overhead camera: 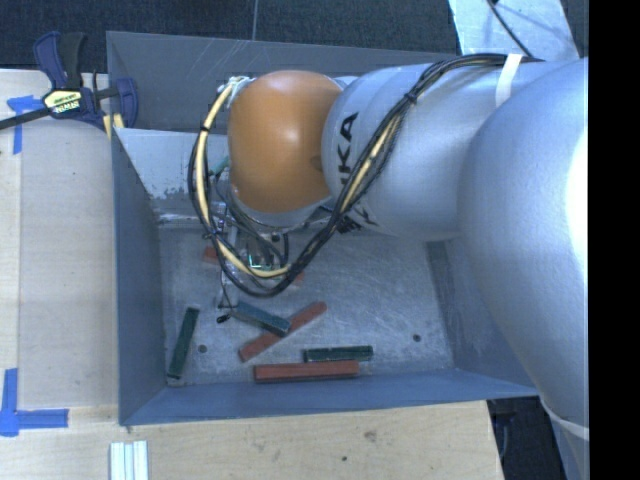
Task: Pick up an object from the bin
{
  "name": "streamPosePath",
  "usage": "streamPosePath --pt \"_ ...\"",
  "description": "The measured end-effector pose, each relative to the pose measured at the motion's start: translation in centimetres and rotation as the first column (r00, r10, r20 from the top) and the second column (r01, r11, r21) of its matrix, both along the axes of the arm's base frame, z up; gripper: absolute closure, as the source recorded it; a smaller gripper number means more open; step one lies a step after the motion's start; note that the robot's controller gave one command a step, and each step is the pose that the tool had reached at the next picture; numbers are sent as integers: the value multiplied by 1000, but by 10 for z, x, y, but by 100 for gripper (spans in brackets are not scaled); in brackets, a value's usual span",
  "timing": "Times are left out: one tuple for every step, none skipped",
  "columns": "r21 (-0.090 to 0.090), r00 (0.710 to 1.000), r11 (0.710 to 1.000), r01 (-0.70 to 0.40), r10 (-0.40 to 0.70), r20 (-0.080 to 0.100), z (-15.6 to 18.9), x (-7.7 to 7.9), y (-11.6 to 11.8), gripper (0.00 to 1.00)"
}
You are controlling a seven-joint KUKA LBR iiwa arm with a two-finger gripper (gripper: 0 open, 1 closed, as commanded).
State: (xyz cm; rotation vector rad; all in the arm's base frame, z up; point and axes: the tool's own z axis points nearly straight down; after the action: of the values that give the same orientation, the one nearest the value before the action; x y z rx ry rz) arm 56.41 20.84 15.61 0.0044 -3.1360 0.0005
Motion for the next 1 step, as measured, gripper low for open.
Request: streamPosePath --pt "-4 996 996 88 -88 4 -91 51 -93 0"
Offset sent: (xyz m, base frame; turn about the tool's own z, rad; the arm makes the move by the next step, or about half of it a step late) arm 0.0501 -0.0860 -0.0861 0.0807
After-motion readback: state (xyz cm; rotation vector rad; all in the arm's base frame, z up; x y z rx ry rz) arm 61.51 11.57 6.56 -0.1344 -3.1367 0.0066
